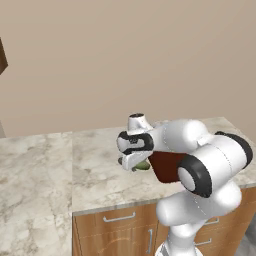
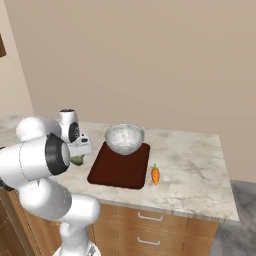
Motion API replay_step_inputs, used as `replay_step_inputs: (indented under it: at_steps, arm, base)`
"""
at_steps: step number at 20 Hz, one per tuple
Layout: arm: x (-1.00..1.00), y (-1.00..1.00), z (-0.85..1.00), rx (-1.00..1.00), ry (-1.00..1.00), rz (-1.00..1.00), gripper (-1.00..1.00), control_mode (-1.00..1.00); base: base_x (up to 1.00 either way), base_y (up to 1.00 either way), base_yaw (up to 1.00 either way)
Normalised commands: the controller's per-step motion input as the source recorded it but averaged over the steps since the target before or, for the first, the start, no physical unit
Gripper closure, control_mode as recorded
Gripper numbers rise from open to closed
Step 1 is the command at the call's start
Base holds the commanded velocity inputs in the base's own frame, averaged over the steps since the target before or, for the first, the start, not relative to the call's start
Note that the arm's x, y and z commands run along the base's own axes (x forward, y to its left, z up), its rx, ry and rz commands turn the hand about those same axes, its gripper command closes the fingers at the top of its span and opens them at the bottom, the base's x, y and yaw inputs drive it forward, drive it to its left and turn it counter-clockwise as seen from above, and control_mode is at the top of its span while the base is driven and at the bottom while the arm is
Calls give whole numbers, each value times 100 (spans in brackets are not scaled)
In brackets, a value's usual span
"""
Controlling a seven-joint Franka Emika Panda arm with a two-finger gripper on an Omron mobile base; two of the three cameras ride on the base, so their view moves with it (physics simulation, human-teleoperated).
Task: Place the two vegetables and bowl onto the tray for setting up a vegetable dip station.
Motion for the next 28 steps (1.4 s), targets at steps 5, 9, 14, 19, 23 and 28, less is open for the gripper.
replay_step_inputs:
  at_steps: [5, 9, 14, 19, 23, 28]
  arm:
    - [-35, -28, 26, 1, -6, 28, 100, -100]
    - [-28, -32, 25, 4, -2, 28, 100, -100]
    - [-28, -35, 22, 7, -4, 32, 100, -100]
    - [-27, -40, 17, 9, -13, 33, 100, -100]
    - [-14, -40, 14, 8, -10, 29, 100, -100]
    - [-6, -40, 10, 7, -9, 26, 100, -100]
  base:
    - [0, 0, 0]
    - [0, 0, 0]
    - [0, 0, 0]
    - [0, 0, 0]
    - [0, 0, 0]
    - [0, 0, 0]
